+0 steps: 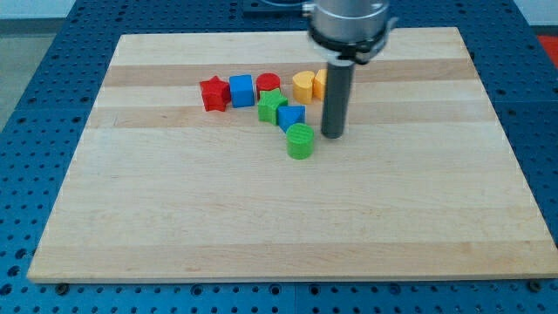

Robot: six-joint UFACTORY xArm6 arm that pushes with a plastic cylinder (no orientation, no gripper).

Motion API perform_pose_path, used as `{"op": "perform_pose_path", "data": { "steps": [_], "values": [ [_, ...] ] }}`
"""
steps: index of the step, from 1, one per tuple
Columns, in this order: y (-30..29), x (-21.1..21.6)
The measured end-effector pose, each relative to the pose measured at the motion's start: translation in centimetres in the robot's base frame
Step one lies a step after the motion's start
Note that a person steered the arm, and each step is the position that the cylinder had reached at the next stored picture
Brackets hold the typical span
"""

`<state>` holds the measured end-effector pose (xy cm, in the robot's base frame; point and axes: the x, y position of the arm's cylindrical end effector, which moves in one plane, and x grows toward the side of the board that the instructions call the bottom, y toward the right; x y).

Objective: Push green star into the green circle

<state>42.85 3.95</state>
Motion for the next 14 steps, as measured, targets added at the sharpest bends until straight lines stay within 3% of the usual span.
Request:
{"op": "perform_pose_path", "data": {
  "steps": [2,3,4,5,6,8,12,14],
  "values": [
    [-11.3,6.3],
    [-10.9,6.3],
    [-7.7,5.2],
    [1.2,4.7],
    [7.2,0.8],
    [7.5,-8.3],
    [-11.8,-5.9],
    [-20.6,0.7]
  ]
}}
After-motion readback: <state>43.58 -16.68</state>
